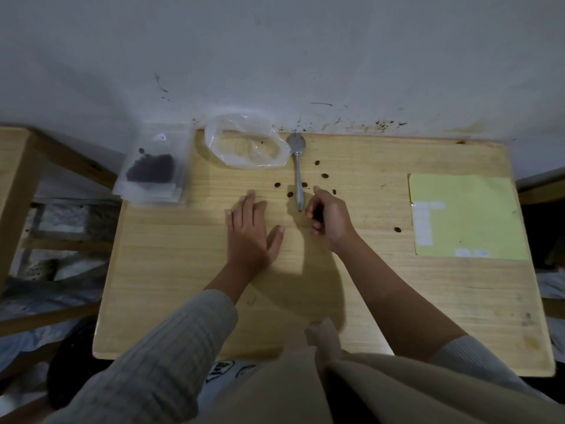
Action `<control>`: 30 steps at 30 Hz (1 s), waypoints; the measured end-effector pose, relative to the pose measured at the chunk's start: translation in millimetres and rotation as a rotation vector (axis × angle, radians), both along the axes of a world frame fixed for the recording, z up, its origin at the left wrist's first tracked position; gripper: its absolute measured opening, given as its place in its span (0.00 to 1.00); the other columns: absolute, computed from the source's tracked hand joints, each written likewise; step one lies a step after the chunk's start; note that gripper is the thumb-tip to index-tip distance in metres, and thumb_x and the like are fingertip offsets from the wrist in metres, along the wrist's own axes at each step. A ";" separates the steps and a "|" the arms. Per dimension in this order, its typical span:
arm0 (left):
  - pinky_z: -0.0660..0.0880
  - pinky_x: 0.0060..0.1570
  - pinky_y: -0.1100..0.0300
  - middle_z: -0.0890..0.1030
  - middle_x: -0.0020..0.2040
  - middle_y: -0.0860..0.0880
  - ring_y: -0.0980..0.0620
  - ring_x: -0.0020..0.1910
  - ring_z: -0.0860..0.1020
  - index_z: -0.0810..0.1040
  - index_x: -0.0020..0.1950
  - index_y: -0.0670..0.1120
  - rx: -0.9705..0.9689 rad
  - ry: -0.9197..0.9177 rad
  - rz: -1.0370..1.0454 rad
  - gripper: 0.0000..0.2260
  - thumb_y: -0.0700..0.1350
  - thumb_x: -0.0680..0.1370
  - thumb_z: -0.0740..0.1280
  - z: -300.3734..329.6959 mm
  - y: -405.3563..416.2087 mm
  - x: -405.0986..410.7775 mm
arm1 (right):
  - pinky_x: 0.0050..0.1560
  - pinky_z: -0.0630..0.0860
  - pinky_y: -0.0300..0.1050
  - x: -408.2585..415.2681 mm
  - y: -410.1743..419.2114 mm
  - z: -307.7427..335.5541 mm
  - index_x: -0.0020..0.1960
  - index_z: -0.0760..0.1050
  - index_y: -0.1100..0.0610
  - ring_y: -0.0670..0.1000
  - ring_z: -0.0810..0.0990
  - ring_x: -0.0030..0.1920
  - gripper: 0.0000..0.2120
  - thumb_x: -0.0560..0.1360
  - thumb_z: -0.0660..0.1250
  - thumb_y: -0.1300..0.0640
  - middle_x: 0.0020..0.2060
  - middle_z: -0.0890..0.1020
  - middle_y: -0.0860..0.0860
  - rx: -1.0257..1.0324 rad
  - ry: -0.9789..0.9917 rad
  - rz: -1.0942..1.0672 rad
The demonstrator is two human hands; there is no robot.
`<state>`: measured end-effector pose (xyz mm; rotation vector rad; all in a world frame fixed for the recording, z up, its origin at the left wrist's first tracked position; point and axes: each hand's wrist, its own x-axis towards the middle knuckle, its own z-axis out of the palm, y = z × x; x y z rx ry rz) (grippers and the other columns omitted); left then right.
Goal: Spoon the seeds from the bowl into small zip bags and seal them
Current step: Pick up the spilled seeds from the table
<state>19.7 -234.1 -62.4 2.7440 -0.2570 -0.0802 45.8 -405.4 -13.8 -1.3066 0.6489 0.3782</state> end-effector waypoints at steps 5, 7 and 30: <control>0.58 0.70 0.39 0.64 0.73 0.39 0.39 0.72 0.62 0.69 0.67 0.41 0.032 0.024 0.025 0.28 0.59 0.74 0.60 0.1 -2.7 3.6 | 0.30 0.64 0.34 12.2 3.0 -11.6 0.36 0.83 0.58 0.42 0.70 0.25 0.11 0.74 0.70 0.54 0.26 0.78 0.48 -0.745 -0.384 0.291; 0.59 0.70 0.39 0.65 0.73 0.39 0.39 0.72 0.62 0.70 0.66 0.41 0.020 0.030 0.034 0.28 0.59 0.73 0.60 0.8 -2.9 4.7 | 0.32 0.63 0.36 16.5 5.2 -14.3 0.50 0.83 0.58 0.45 0.74 0.34 0.09 0.73 0.70 0.55 0.36 0.82 0.53 -0.918 -0.465 0.431; 0.59 0.69 0.40 0.65 0.73 0.40 0.40 0.72 0.63 0.71 0.66 0.41 -0.007 0.017 0.028 0.30 0.61 0.72 0.60 1.4 -1.4 3.7 | 0.31 0.66 0.31 23.6 27.0 -13.4 0.49 0.74 0.65 0.42 0.71 0.31 0.08 0.79 0.60 0.60 0.34 0.76 0.49 -0.665 -0.369 0.343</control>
